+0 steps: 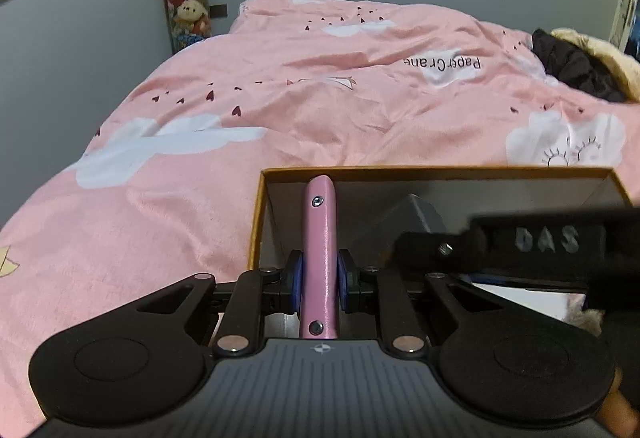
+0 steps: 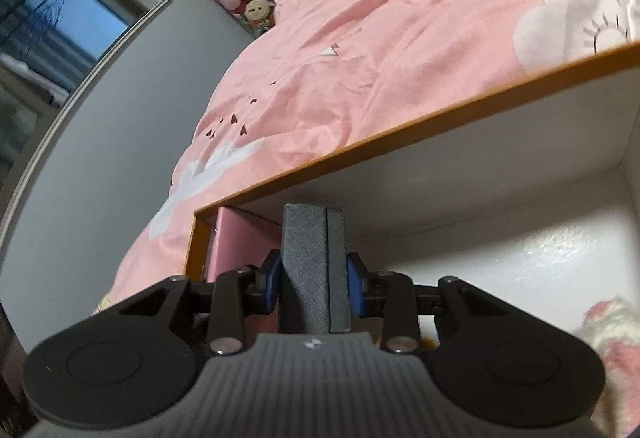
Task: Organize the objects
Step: 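Lower the pink stick and dark gray box into the box beside the gold box, then open both grippers and withdraw them from the box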
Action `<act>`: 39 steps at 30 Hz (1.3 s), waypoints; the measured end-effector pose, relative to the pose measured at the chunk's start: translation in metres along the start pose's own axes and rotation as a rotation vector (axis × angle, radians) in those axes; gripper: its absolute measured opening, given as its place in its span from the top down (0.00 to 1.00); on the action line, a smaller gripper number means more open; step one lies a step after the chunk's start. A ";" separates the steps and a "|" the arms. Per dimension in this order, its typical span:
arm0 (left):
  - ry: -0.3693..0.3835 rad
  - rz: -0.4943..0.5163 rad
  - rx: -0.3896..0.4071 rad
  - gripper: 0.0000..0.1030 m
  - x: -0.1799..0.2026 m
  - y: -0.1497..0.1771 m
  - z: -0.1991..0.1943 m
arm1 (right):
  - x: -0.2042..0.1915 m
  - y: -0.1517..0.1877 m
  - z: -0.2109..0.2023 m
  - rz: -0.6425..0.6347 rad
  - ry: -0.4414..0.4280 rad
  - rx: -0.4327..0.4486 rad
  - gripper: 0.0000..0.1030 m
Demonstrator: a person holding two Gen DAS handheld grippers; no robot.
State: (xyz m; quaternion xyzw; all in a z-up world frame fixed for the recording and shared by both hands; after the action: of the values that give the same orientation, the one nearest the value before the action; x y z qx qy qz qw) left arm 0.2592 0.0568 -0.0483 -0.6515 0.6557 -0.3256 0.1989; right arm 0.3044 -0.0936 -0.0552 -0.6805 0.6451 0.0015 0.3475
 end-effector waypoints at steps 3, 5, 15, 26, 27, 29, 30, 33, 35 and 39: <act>-0.013 0.036 -0.014 0.78 0.003 0.001 0.001 | -0.003 0.000 0.005 0.012 0.004 0.000 0.65; 0.017 0.025 -0.016 0.75 0.001 0.000 -0.001 | -0.004 0.001 0.008 0.011 -0.002 -0.007 0.65; 0.045 0.113 0.002 0.68 0.004 -0.002 -0.027 | -0.005 0.004 0.020 0.007 0.020 -0.048 0.64; 0.014 0.056 -0.030 0.67 -0.020 -0.002 -0.053 | -0.036 0.004 0.027 -0.082 0.044 -0.015 0.61; 0.022 0.049 -0.034 0.67 -0.022 -0.001 -0.053 | -0.039 0.004 0.028 -0.089 0.043 -0.011 0.60; 0.044 0.026 -0.047 0.67 -0.027 0.002 -0.052 | -0.044 0.004 0.029 -0.106 0.034 -0.019 0.60; 0.053 0.015 -0.052 0.67 -0.030 0.004 -0.051 | -0.046 0.004 0.030 -0.113 0.031 -0.031 0.59; 0.055 0.007 -0.068 0.67 -0.034 0.005 -0.047 | -0.050 0.007 0.028 -0.131 0.017 -0.042 0.48; 0.059 0.004 -0.074 0.67 -0.036 0.007 -0.046 | -0.050 0.008 0.027 -0.134 0.011 -0.055 0.47; 0.072 -0.027 -0.073 0.67 -0.041 0.008 -0.047 | -0.048 0.008 0.024 -0.137 0.003 -0.057 0.47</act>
State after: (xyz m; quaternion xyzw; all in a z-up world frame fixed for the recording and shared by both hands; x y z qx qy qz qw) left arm 0.2235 0.1048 -0.0273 -0.6550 0.6651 -0.3274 0.1466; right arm 0.3003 -0.0397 -0.0551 -0.7329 0.5970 -0.0050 0.3262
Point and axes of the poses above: each gripper's, at about its wrist camera, not at the fingertips, and z roughly the way its jaws point, x to its right, y to its underside, the point moved 1 cm from there along z, roughly the way its jaws point, and after that the axes turned 13 degrees about y, right-handed, at the moved point
